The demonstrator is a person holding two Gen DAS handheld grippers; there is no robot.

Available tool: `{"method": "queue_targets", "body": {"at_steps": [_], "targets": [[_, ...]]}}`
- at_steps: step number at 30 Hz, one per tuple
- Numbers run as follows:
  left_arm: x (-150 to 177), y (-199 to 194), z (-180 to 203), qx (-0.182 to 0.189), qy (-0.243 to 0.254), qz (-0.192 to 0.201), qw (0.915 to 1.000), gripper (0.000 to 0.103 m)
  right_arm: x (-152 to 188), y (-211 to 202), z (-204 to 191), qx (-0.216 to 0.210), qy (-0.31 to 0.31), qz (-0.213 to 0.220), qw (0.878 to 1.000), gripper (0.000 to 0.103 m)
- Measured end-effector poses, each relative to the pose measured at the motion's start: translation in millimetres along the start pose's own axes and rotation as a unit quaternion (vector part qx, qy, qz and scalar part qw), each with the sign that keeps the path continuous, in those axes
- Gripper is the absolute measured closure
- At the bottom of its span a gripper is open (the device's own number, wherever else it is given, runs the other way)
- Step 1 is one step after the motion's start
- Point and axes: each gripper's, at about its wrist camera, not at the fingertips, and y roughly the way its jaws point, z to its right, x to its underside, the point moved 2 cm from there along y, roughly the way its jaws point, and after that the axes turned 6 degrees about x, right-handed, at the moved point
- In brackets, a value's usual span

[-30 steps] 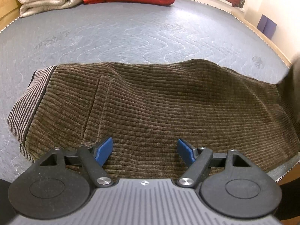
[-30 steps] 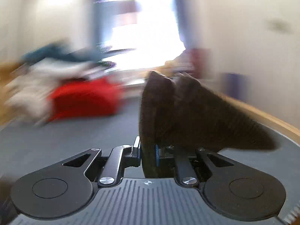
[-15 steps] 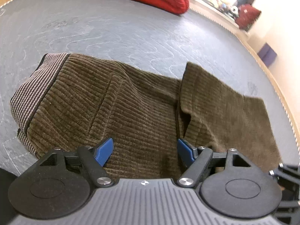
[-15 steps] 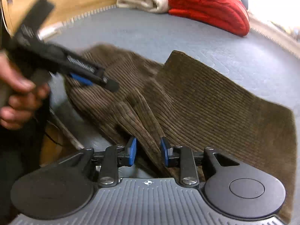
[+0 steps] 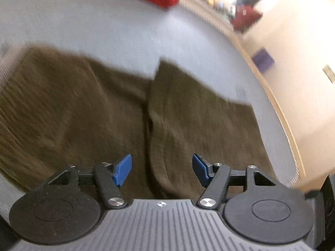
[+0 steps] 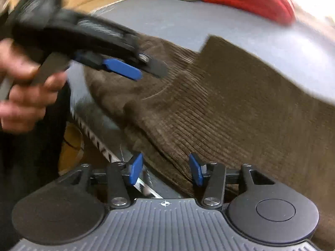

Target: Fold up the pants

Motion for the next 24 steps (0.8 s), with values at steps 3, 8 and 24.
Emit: {"method": "queue_targets", "body": {"at_steps": [3,8,24], "targets": [[8,14,-2,0.006,-0.010,-0.039,0.9992,0.035,-4,-9,8,-0.004,0.032,0.015,0.999,0.054],[13,30,14,0.016,0.027,-0.058,0.9979,0.035,-8,-44,54,0.049,0.143,0.081,0.985,0.053],[4,0,41,-0.013,0.137,0.041,0.9897,0.083,98,-80,198,0.268,0.547,0.050,0.791,0.038]]}}
